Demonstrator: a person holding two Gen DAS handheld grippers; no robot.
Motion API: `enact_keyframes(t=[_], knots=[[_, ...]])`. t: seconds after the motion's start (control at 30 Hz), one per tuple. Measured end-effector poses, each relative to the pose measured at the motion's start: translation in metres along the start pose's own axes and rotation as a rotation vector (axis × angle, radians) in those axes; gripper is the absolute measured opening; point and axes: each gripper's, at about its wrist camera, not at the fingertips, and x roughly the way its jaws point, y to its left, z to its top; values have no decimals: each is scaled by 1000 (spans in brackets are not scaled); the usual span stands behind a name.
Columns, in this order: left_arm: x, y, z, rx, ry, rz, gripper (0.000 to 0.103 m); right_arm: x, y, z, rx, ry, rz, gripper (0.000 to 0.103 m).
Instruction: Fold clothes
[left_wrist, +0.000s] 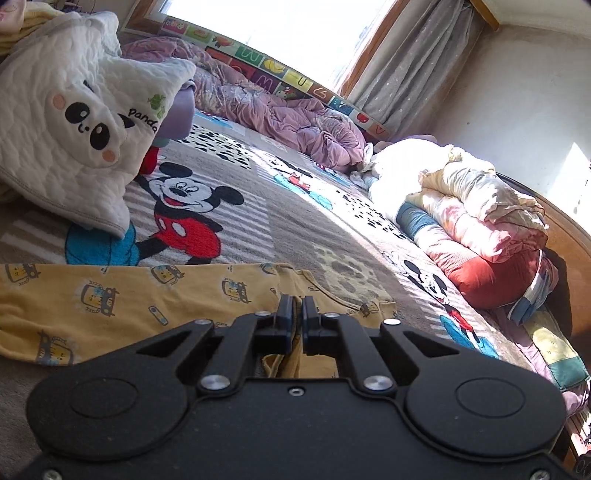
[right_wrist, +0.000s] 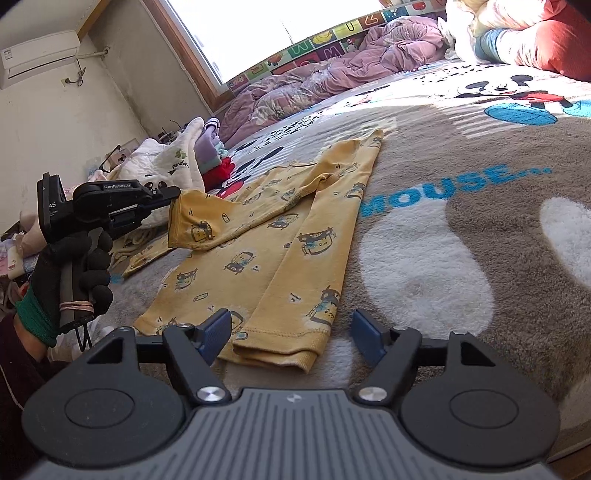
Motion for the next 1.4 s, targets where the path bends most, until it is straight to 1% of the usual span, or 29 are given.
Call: enact_keyframes(t=[0.1, 0.27, 0.33, 0.4, 0.5, 0.57, 0.7, 0.93, 1.0, 1.1, 1.4], knots=[[-5, -27, 0, 44, -15, -95, 2, 0, -1, 0, 27, -8, 3, 74], [-6, -89, -16, 234, 11, -244, 2, -14, -31, 7, 252, -60, 75, 73], [-4, -108, -27, 308, 38, -285, 2, -21, -45, 7, 336, -79, 103, 73], [-1, -123, -40, 379, 68, -316, 2, -26, -56, 6, 393, -101, 118, 73], [4, -138, -58, 482, 106, -340, 2, -30, -70, 5, 467, -120, 144, 74], [5, -142, -64, 517, 120, -355, 2, -31, -76, 3, 511, -128, 164, 74], [3, -147, -73, 570, 133, -383, 2, -31, -83, 3, 552, -135, 190, 75], [-1, -148, -84, 640, 157, -419, 2, -26, -84, 2, 570, -125, 210, 76], [-1, -146, -88, 661, 176, -422, 2, -25, -83, 1, 570, -123, 211, 76], [3, -145, -98, 712, 210, -401, 2, -24, -83, 1, 573, -123, 209, 76], [4, -147, -121, 840, 292, -425, 2, -20, -82, 1, 562, -117, 198, 76]])
